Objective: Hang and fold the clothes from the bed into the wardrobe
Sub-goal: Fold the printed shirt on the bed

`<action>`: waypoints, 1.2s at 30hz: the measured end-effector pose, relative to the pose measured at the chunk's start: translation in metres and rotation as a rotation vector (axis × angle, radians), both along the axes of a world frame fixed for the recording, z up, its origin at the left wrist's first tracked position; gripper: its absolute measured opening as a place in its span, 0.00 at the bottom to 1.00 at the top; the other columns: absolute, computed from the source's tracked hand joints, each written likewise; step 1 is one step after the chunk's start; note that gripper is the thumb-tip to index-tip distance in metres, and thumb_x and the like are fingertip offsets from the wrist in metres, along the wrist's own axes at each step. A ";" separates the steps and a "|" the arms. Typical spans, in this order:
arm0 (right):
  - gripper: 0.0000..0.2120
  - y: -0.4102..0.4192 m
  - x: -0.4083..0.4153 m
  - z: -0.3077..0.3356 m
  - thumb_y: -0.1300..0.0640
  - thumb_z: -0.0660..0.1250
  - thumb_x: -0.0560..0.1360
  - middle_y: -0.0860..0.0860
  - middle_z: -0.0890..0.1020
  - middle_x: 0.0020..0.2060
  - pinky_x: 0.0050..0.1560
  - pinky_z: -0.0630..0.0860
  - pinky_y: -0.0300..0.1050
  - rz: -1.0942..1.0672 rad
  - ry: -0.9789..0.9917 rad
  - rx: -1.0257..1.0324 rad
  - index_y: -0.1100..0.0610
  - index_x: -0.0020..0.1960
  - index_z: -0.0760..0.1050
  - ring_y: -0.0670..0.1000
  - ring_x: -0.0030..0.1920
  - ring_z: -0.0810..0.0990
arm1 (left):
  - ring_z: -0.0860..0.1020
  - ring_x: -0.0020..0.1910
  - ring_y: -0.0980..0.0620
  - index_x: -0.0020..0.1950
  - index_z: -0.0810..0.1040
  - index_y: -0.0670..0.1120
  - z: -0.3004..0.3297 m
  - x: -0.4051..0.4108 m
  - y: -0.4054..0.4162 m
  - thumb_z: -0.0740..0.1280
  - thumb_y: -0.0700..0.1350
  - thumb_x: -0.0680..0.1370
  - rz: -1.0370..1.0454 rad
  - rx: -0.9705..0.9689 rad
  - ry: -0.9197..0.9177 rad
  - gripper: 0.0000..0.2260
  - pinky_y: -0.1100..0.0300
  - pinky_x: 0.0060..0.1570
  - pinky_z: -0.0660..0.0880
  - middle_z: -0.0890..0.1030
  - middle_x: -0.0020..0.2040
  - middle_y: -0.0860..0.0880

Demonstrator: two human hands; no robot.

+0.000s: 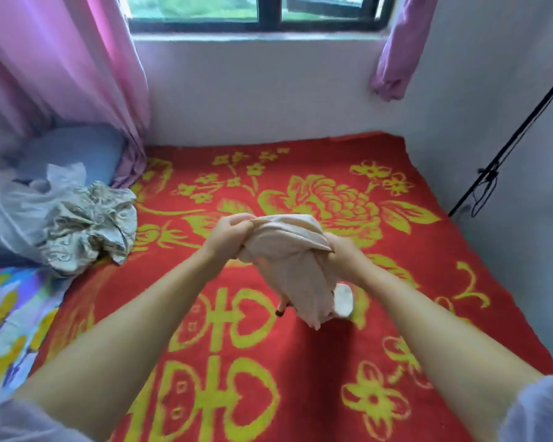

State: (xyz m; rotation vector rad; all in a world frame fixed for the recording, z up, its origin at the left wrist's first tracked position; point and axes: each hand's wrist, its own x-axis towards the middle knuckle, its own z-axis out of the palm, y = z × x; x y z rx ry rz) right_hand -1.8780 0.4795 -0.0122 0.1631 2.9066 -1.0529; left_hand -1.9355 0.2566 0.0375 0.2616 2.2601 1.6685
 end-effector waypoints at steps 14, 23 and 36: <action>0.25 -0.035 0.020 0.238 0.56 0.53 0.82 0.59 0.64 0.73 0.71 0.61 0.46 0.153 0.105 0.431 0.59 0.77 0.54 0.56 0.72 0.65 | 0.75 0.36 0.52 0.38 0.80 0.47 0.152 -0.011 -0.086 0.64 0.48 0.80 0.144 -0.259 0.629 0.12 0.56 0.38 0.69 0.78 0.32 0.54; 0.07 -0.009 0.035 0.284 0.63 0.62 0.78 0.49 0.78 0.35 0.41 0.69 0.36 0.091 0.482 0.164 0.59 0.43 0.76 0.47 0.37 0.74 | 0.78 0.39 0.55 0.45 0.79 0.47 0.234 0.005 -0.092 0.68 0.63 0.72 -0.282 -0.504 0.705 0.19 0.58 0.43 0.74 0.80 0.40 0.52; 0.17 0.027 0.043 0.311 0.48 0.61 0.80 0.50 0.77 0.31 0.40 0.69 0.47 -0.182 0.484 0.567 0.53 0.34 0.74 0.57 0.39 0.76 | 0.80 0.32 0.51 0.41 0.81 0.46 0.265 0.007 -0.072 0.65 0.37 0.76 0.076 0.126 0.554 0.08 0.58 0.37 0.80 0.81 0.34 0.45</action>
